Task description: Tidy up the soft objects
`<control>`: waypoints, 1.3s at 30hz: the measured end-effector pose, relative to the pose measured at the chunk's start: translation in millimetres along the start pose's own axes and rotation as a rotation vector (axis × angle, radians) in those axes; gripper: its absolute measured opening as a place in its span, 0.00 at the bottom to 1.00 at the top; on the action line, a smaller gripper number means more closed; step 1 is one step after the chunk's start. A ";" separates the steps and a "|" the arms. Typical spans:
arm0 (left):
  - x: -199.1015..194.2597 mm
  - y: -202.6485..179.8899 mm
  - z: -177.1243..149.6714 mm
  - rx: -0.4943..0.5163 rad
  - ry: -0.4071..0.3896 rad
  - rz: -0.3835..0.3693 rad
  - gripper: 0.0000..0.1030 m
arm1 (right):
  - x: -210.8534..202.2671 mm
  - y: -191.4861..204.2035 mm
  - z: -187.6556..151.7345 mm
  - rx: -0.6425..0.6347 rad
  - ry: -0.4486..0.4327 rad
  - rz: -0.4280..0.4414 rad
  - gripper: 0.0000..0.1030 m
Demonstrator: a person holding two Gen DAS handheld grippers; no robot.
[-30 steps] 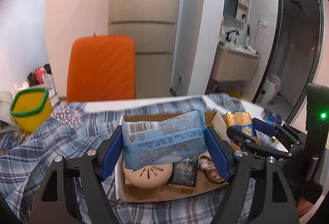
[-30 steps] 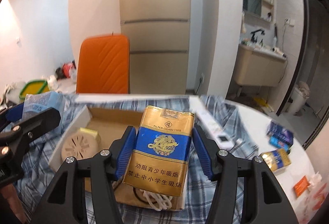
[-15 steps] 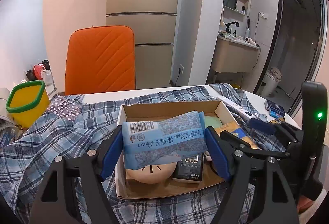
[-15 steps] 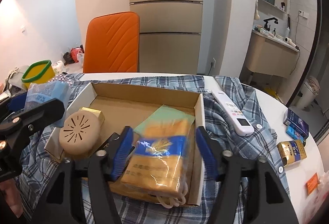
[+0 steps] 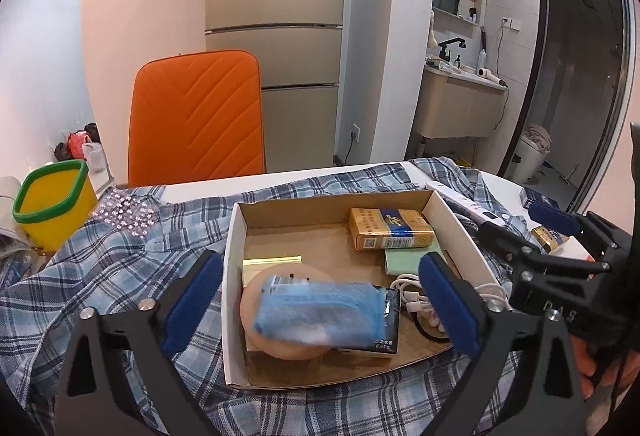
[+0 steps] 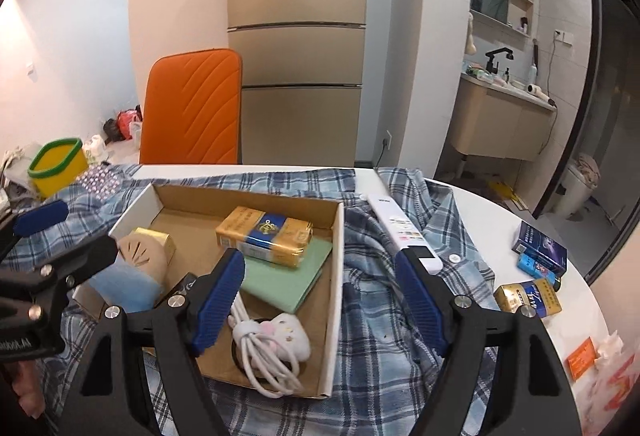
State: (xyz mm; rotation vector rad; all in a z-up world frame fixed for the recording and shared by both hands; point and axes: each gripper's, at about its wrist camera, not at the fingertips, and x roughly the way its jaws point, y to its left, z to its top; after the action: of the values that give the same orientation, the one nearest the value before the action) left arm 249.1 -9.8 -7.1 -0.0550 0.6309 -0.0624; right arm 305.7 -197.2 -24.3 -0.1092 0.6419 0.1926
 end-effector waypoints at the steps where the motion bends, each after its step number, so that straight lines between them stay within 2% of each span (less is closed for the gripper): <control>1: -1.1 0.2 0.0 -0.001 -0.004 0.001 0.97 | -0.5 -1.9 0.5 0.006 -0.001 0.001 0.77; 6: -12.7 2.4 2.3 -0.016 -0.046 0.002 0.97 | -6.9 -6.2 3.2 0.019 -0.017 -0.004 0.77; 12: -50.8 -3.4 4.3 -0.004 -0.147 0.023 0.97 | -31.6 -3.7 9.0 0.027 -0.074 -0.012 0.77; 16: -86.9 -7.2 2.9 -0.004 -0.202 -0.024 0.97 | -62.2 2.1 7.2 -0.004 -0.125 -0.011 0.77; 22: -140.5 -14.4 -4.1 0.059 -0.325 0.038 0.97 | -111.9 4.6 0.9 0.000 -0.204 0.008 0.78; 24: -157.3 -16.0 -9.8 0.069 -0.361 0.047 0.99 | -130.4 4.9 -2.7 0.000 -0.239 0.003 0.84; 30: -197.0 -16.8 -32.1 0.052 -0.452 0.047 1.00 | -176.3 7.5 -17.9 -0.016 -0.330 0.002 0.85; 32: -203.7 -16.0 -39.9 0.042 -0.471 0.048 1.00 | -191.3 7.1 -25.0 -0.012 -0.367 0.019 0.88; 34: -208.2 -15.0 -49.1 0.036 -0.496 0.060 1.00 | -201.8 7.9 -31.1 -0.010 -0.410 0.027 0.99; 39: -204.8 -10.3 -70.0 0.013 -0.529 0.078 1.00 | -223.3 12.5 -51.6 -0.033 -0.525 0.002 1.00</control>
State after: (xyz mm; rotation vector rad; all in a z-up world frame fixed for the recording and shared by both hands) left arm 42.3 -6.9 57.5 -0.0321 0.1040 0.0245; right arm 97.9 -225.5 68.9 -0.0849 0.1163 0.2230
